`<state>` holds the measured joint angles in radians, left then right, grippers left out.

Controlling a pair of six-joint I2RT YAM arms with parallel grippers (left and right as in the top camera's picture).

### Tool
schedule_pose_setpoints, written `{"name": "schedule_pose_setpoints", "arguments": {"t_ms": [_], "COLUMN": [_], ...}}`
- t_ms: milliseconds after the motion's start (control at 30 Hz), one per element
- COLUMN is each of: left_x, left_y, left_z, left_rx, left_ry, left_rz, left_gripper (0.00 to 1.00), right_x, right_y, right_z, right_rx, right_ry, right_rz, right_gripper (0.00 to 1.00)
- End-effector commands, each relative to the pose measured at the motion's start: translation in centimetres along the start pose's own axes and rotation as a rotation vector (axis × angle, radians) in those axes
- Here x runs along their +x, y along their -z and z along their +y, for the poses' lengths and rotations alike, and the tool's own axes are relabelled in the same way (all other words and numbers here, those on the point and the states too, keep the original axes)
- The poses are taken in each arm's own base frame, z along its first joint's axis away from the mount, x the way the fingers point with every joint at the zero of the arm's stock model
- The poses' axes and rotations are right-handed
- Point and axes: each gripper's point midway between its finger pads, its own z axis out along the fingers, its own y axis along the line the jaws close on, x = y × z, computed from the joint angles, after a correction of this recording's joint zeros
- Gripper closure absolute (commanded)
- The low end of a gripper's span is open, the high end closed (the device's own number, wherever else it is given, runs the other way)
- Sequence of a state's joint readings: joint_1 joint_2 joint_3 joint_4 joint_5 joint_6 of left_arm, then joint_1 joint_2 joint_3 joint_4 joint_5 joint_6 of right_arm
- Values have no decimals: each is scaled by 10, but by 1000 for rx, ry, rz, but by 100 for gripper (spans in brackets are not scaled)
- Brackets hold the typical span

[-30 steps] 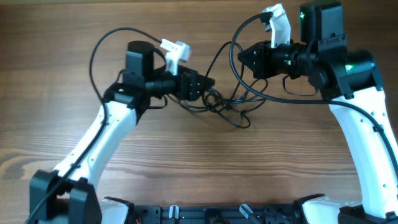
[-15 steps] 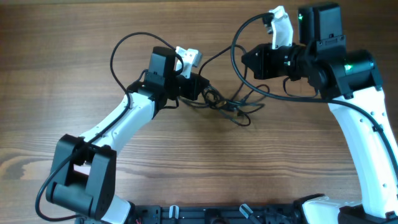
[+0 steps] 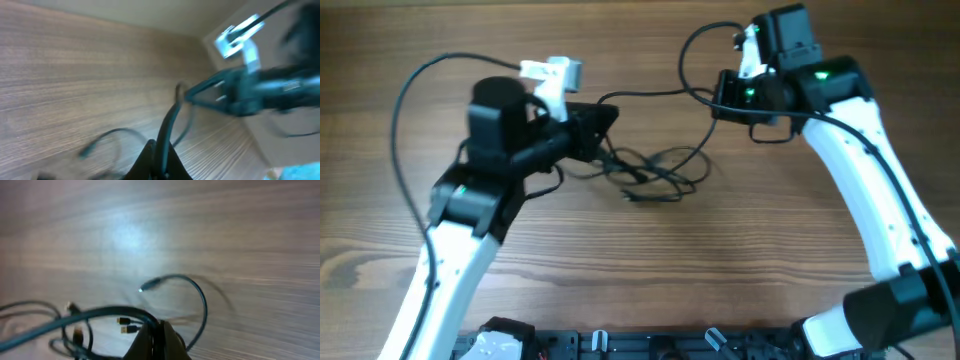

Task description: Untangle cables

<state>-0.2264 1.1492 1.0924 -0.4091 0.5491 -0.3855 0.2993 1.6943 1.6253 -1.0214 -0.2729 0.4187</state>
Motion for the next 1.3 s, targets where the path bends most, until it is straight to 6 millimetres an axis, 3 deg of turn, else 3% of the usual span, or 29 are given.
{"name": "schedule_pose_setpoints", "arguments": {"t_ms": [0, 100, 167, 233, 367, 433, 533, 700, 800, 900, 967, 1067, 1200, 1267], "left_x": [-48, -57, -50, -39, -29, -30, -27, -20, -19, -19, -21, -24, -30, -31], "left_y": [52, 63, 51, 35, 15, 7, -1, -11, -12, -13, -11, -8, -4, -4], "left_z": [6, 40, 26, 12, 42, 62, 72, 83, 85, 85, 91, 100, 109, 109], "left_rx": [-57, -201, -97, -5, -122, -193, -212, -224, -226, -228, -262, -318, -375, -374], "left_ry": [142, 192, 195, 52, -97, -108, -93, -70, -66, -65, -67, -69, -72, -74], "left_rz": [-215, -286, -216, -129, -76, -71, -51, -16, -10, -10, -21, -40, -66, -69], "left_gripper": [96, 96, 96, 96, 96, 96, 96, 96, 96, 96, 96, 96, 96, 96], "right_x": [-5, -5, -4, -4, -5, -9, -20, -36, -39, -36, -34, -37, -39, -39], "right_y": [-23, -25, -25, -26, -27, -17, 29, 133, 193, 216, 211, 187, 131, 108], "right_z": [-49, -51, -51, -49, -34, -6, 45, 105, 127, 134, 131, 112, 63, 49], "right_rx": [167, 167, 168, 159, 71, -64, -273, -438, -474, -493, -472, -355, -89, -30], "right_ry": [-86, -64, -63, -45, 43, 162, 354, 507, 564, 557, 540, 440, 268, 233], "right_rz": [18, 26, 30, 32, 42, 30, -55, -279, -421, -472, -453, -399, -268, -205], "right_gripper": [96, 96, 96, 96, 96, 96, 96, 96, 96, 96, 96, 96, 95, 95]}}
